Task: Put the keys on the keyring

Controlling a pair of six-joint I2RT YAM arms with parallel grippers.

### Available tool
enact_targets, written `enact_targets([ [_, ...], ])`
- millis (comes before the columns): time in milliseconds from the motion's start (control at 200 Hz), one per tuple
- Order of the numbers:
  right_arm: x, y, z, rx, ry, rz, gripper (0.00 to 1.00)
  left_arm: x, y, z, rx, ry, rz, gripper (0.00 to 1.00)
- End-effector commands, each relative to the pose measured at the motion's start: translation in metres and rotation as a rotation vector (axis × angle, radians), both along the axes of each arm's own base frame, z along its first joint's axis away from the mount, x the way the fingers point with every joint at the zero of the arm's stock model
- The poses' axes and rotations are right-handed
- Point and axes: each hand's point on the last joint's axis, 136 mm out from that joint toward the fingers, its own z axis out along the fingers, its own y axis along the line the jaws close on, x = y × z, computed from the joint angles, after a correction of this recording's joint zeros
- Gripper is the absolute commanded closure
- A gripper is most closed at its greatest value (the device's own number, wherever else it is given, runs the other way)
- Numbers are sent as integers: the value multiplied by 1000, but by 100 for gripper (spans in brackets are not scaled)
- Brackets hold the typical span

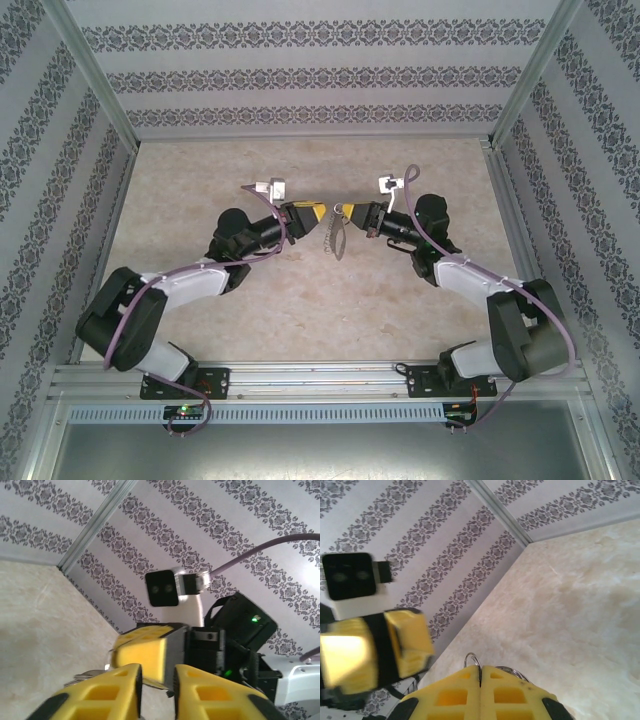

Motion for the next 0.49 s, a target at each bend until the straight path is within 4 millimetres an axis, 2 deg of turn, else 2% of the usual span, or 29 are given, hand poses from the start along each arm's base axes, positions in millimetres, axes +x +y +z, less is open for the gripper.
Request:
enact_targets([
  [0,0,2,3,-4,-43,34,100,7,8,5,59,-45,43,70],
  [185,13,1,-5,-14,-16,69,100,23,17,-1,122,-19,54,63],
  [340,25,-4,-9,-35,-12,96,100,37,17,-5,185,2,13,62],
  [490,30,0,-12,-75,-17,139,100,50,17,-8,220,21,-66,62],
])
